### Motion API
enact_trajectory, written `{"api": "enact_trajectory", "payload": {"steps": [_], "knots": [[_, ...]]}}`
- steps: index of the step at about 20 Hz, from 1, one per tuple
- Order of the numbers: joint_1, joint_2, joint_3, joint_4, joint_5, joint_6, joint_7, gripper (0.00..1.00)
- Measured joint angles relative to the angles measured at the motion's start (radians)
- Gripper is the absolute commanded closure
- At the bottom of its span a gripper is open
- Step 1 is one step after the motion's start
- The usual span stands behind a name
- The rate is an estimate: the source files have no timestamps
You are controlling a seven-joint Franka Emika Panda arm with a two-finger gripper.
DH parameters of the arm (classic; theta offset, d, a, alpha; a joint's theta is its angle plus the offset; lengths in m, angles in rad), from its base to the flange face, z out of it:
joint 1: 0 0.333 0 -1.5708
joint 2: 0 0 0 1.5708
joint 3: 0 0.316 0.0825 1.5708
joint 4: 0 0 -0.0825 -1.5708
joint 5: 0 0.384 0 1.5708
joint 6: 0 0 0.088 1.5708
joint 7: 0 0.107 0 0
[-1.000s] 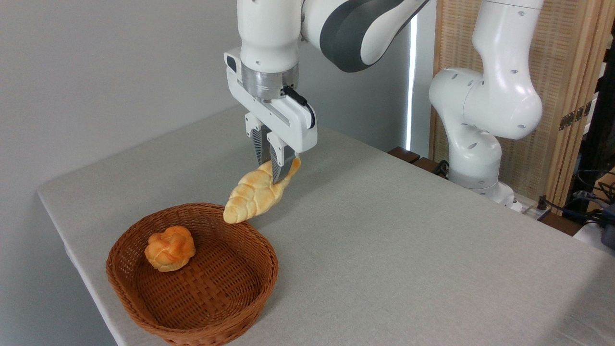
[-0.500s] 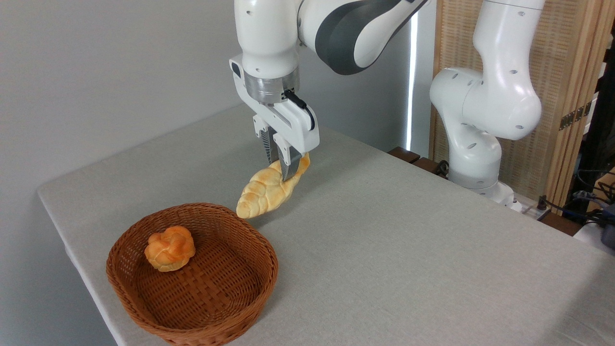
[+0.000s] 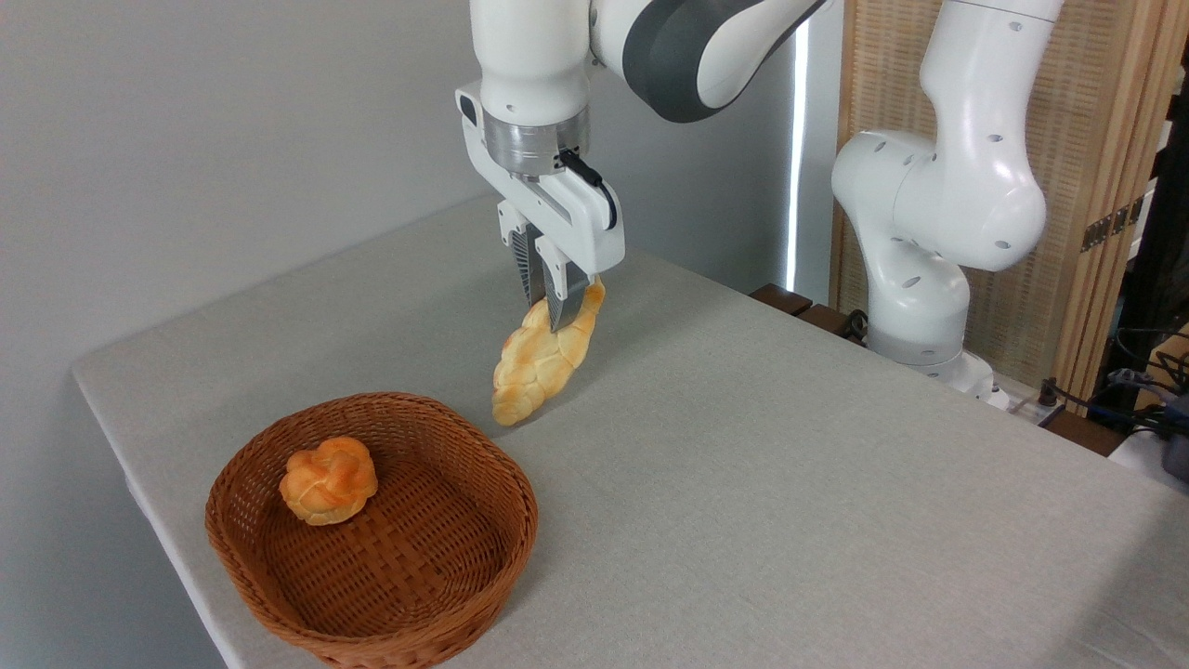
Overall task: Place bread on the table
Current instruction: 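Lower the bread roll onto the table and open the gripper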
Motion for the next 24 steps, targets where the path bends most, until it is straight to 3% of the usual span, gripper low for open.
{"api": "enact_trajectory", "payload": {"steps": [6,8,9,15,24], "knots": [[0.0,0.0,0.001,-0.004,0.001,0.0,0.001,0.37],[0.0,0.0,0.001,-0.004,0.006,0.0,0.001,0.18],[0.0,-0.001,0.002,-0.004,0.007,0.0,0.001,0.14],[0.0,-0.001,0.007,-0.004,0.007,0.0,0.001,0.0],[0.001,-0.003,0.052,0.04,0.007,0.001,0.001,0.0]]}}
